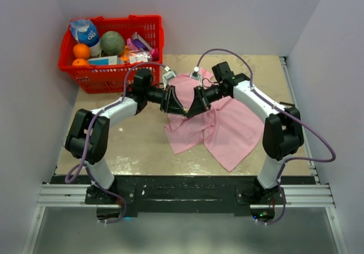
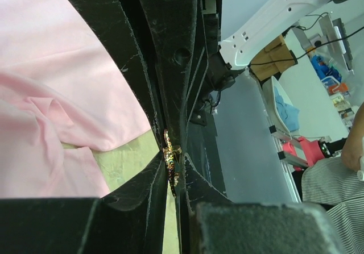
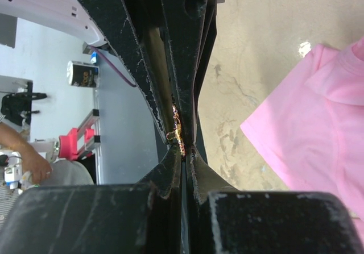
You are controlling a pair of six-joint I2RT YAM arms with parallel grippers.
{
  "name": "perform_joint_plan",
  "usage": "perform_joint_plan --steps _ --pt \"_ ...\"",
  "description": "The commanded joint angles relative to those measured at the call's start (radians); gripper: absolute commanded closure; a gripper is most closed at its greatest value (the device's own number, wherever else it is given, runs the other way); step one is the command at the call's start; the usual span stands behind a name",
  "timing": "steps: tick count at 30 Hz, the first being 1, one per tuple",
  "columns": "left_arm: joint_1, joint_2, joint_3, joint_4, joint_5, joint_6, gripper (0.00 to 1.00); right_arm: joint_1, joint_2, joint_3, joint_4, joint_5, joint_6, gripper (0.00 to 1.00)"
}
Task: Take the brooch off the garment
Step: Close the brooch.
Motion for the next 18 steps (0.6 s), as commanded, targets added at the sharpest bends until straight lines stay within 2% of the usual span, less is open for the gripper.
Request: perform_joint_plan --steps 1,4,6,9,16,18 --pt "-0.039 0.003 0.073 -0.134 -0.008 0.145 0.94 0.017 -0.016 0.030 0.037 0.037 0.026 1.00" --pt "-0.040 0.003 0.090 -0.175 -0.026 0.175 0.92 0.020 -0.013 0.030 0.043 0.072 0.037 1.00" --pt "-0.045 0.006 0.125 -0.285 -0.061 0.262 0.90 0.022 -0.009 0.032 0.048 0.084 0.052 1.00" --pt "-0.049 0.013 0.148 -0.359 -0.080 0.307 0.86 0.025 -0.007 0.035 0.048 0.101 0.057 1.00" --pt "-0.057 0.021 0.161 -0.407 -0.104 0.322 0.83 0.038 -0.006 0.055 0.040 0.142 0.057 1.00" --pt "-0.057 0.021 0.164 -0.413 -0.106 0.327 0.78 0.038 -0.006 0.055 0.039 0.144 0.055 1.00"
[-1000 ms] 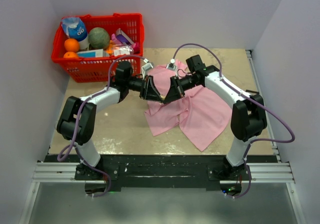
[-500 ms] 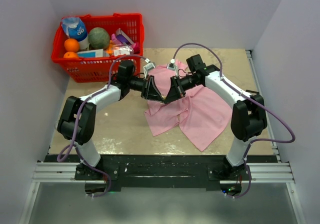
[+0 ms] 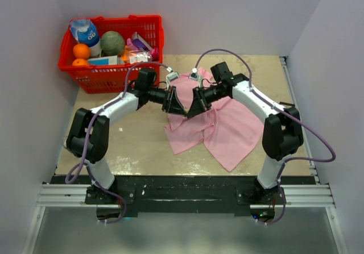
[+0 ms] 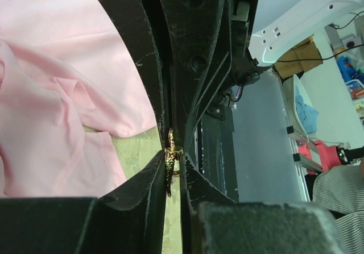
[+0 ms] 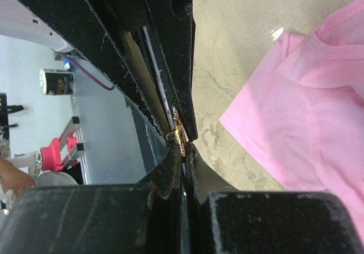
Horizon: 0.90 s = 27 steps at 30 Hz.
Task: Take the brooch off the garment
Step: Close the brooch.
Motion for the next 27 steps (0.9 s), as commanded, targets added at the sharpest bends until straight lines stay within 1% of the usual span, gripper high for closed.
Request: perform_joint_plan --steps 1,6,10,13,14,16,17,18,20,23,27 --pt "-0.044 0.005 0.051 -0.019 0.003 0.058 0.76 0.027 -0.005 0.054 0.041 0.016 0.029 1.00" --pt "-0.044 0.002 0.059 -0.027 0.025 0.064 0.66 0.027 -0.005 0.048 0.040 0.016 0.029 1.00" --pt "-0.038 -0.011 0.045 -0.045 0.052 0.082 0.59 0.027 -0.005 0.045 0.034 0.012 0.021 1.00" --pt "-0.003 -0.034 0.021 -0.047 0.068 0.087 0.51 0.024 -0.005 0.037 0.035 0.001 0.020 1.00" --pt "0.026 -0.041 0.018 -0.049 0.068 0.090 0.44 0.022 -0.007 0.029 0.035 -0.002 0.020 1.00" --pt "0.063 -0.058 0.019 -0.065 0.065 0.099 0.36 0.015 -0.007 0.023 0.041 -0.025 0.020 1.00" --pt "0.107 -0.064 0.019 -0.070 0.063 0.095 0.09 0.010 -0.004 0.022 0.044 -0.034 0.020 1.00" --pt "0.133 -0.071 0.019 -0.068 0.063 0.090 0.01 0.009 -0.005 0.020 0.047 -0.042 0.020 1.00" --pt "0.207 -0.079 0.021 -0.059 0.084 0.072 0.00 0.004 -0.002 0.018 0.043 -0.048 0.012 1.00" --pt "0.265 -0.093 0.024 -0.081 0.089 0.079 0.00 0.004 -0.001 0.018 0.038 -0.060 0.004 1.00" --pt "0.279 -0.117 -0.005 -0.093 0.080 0.090 0.00 0.002 0.012 0.023 0.038 -0.064 0.004 1.00"
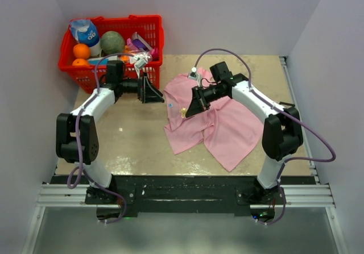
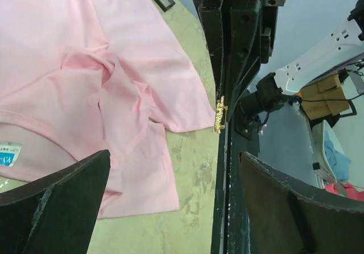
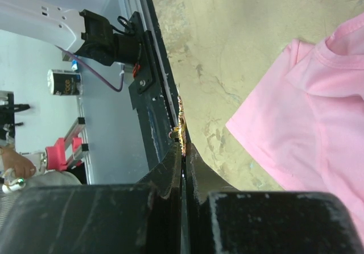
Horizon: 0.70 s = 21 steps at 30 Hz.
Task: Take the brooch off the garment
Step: Close the brooch.
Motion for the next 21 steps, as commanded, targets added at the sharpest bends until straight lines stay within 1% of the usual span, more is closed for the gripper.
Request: perform_joint_plan --steps 1,4,7,8,9,11,13,15,16,18,19,21 --pt "-0.003 -0.069 -0.033 -0.015 0.030 0.017 0.00 -0.001 0.013 0.023 0.019 -0.043 -0.014 1.00" --pt "-0.002 -0.074 -0.037 -0.022 0.009 0.025 0.00 -0.004 0.019 0.049 -0.003 -0.025 -0.031 1.00" --pt "-0.002 -0.069 -0.024 -0.041 -0.014 0.040 0.00 -0.016 -0.008 0.076 -0.043 0.130 -0.090 1.00" --pt "-0.003 -0.068 -0.019 -0.047 -0.022 0.046 0.00 -0.019 -0.016 0.085 -0.089 0.177 -0.163 1.00" --pt "-0.003 -0.063 -0.008 -0.052 -0.025 0.052 0.00 -0.034 -0.027 0.092 -0.099 0.296 -0.193 1.00" --pt "-0.003 -0.054 -0.002 -0.059 -0.033 0.059 0.00 -0.062 -0.069 0.073 -0.091 0.380 -0.251 1.00" --pt "-0.011 -0.049 0.009 -0.058 -0.039 0.059 0.00 -0.094 -0.137 0.034 -0.062 0.556 -0.270 1.00" --pt "-0.022 -0.039 0.024 -0.058 -0.051 0.059 0.00 -0.103 -0.187 0.001 -0.013 0.680 -0.314 1.00" --pt "-0.039 -0.036 0.032 -0.064 -0.060 0.063 0.00 -0.102 -0.220 -0.043 0.008 0.828 -0.322 1.00" --pt "-0.057 -0.026 0.059 -0.076 -0.080 0.077 0.00 -0.102 -0.312 -0.100 0.096 0.973 -0.334 1.00" --pt "-0.075 -0.023 0.068 -0.084 -0.085 0.086 0.00 -0.102 -0.339 -0.159 0.125 1.088 -0.337 1.00" --pt "-0.095 -0.013 0.094 -0.088 -0.102 0.092 0.00 -0.103 -0.407 -0.215 0.186 1.208 -0.359 1.00"
